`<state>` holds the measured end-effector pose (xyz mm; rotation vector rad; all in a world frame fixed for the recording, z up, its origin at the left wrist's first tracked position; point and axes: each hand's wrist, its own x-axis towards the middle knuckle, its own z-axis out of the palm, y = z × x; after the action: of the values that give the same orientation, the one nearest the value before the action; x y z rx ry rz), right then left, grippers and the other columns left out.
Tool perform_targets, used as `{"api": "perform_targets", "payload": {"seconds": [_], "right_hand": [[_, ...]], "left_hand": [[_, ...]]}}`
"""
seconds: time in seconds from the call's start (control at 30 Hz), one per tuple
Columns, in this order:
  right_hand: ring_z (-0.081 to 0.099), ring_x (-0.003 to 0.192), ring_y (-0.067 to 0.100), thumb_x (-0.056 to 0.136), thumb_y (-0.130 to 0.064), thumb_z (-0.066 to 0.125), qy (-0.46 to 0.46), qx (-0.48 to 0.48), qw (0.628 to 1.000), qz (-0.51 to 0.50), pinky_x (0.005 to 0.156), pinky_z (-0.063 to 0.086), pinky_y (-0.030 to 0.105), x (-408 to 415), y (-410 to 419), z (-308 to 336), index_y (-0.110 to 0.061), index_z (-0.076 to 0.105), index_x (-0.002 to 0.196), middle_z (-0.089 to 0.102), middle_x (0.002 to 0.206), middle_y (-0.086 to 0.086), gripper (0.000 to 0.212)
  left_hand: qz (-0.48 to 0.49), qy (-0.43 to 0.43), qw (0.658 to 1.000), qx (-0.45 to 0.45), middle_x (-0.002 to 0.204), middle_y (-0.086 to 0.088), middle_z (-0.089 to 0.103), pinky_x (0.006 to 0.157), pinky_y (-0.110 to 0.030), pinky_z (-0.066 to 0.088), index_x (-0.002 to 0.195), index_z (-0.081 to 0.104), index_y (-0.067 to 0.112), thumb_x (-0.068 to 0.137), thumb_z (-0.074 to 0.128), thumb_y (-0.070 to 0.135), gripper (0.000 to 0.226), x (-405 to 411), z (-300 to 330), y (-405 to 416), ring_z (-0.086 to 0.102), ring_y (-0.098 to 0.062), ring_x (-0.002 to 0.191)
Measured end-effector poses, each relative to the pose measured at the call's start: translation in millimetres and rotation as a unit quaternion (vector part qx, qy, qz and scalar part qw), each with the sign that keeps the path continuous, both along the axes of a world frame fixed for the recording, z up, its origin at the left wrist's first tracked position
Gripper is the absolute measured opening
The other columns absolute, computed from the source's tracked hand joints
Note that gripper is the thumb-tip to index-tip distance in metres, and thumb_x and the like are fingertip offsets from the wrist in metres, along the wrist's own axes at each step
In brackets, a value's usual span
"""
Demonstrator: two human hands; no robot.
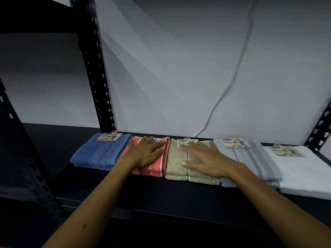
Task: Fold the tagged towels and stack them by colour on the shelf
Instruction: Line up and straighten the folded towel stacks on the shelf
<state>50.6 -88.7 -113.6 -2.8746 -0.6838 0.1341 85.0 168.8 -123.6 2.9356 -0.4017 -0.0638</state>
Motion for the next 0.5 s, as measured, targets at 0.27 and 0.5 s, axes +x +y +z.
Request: {"api": "perform_targets", "payload": {"seconds": [0.27, 0.5], "right_hand": [[-0.005, 0.151, 0.027, 0.071, -0.092, 0.032, -0.049, -0.071, 0.979, -0.185, 0.115, -0.006, 0.063, -17, -109, 18, -0.064, 0.007, 0.143, 0.001, 0.165, -0.005, 0.081], [-0.024, 0.146, 0.034, 0.076, -0.087, 0.018, 0.001, -0.032, 0.978, -0.207, 0.118, -0.001, 0.058, -25, -110, -13, -0.065, 0.005, 0.143, -0.014, 0.164, -0.005, 0.072]], "left_hand": [[-0.103, -0.113, 0.985, -0.079, 0.155, -0.002, 0.034, 0.118, -0.054, 0.012, 0.148, 0.037, 0.031, 0.101, 0.037, 0.040, 0.048, -8, 7, -85, 0.017, -0.016, 0.148], [-0.147, -0.051, 0.987, -0.039, 0.162, -0.003, 0.022, 0.119, -0.053, 0.012, 0.152, 0.025, 0.039, 0.091, 0.024, 0.066, 0.067, -4, -16, -108, 0.012, -0.017, 0.151]]}}
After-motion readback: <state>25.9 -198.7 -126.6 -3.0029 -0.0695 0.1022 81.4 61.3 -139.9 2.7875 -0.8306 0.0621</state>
